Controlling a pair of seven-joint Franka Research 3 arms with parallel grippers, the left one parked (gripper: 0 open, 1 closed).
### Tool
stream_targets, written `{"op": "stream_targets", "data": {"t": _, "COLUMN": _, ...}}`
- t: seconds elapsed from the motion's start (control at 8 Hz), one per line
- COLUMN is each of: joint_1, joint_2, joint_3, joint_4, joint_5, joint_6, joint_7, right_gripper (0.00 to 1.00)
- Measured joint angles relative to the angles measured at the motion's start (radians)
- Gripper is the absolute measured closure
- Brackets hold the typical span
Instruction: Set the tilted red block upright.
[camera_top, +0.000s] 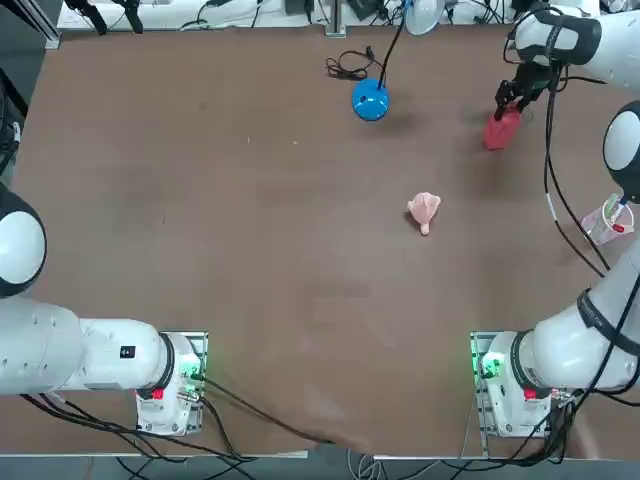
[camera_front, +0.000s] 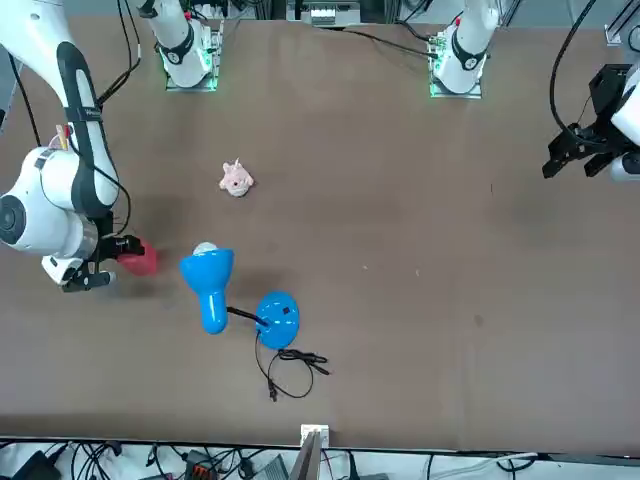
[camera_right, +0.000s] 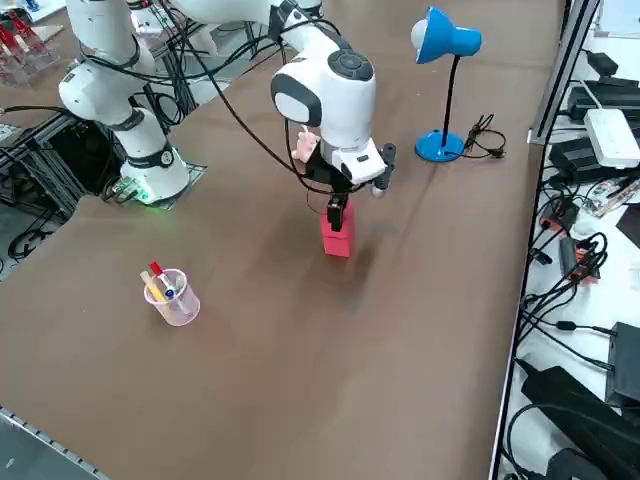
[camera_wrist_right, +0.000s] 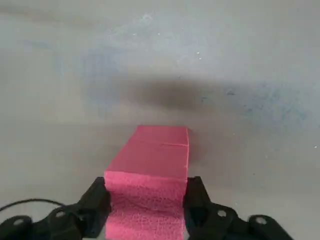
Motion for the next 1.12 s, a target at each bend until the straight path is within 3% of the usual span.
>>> {"op": "stream_targets", "data": {"t": 0.12, "joint_1": 0.000, "joint_2": 0.000, "joint_3": 0.000, "joint_4": 0.000, "joint_5": 0.000, "joint_6": 0.000, "joint_7": -0.001, "right_gripper": 0.00}}
{"op": "stream_targets", "data": {"t": 0.75, "joint_1": 0.000, "joint_2": -0.002, "joint_3": 0.000, "joint_4": 0.007, "joint_5": 0.000, "joint_6": 0.001, "joint_7": -0.014, "right_gripper": 0.00}}
{"op": "stream_targets", "data": {"t": 1.12, "joint_1": -0.010, "joint_2": -0.047, "joint_3": -0.011, "joint_4": 0.018, "joint_5": 0.000, "joint_6": -0.006, "joint_7": -0.060, "right_gripper": 0.00}}
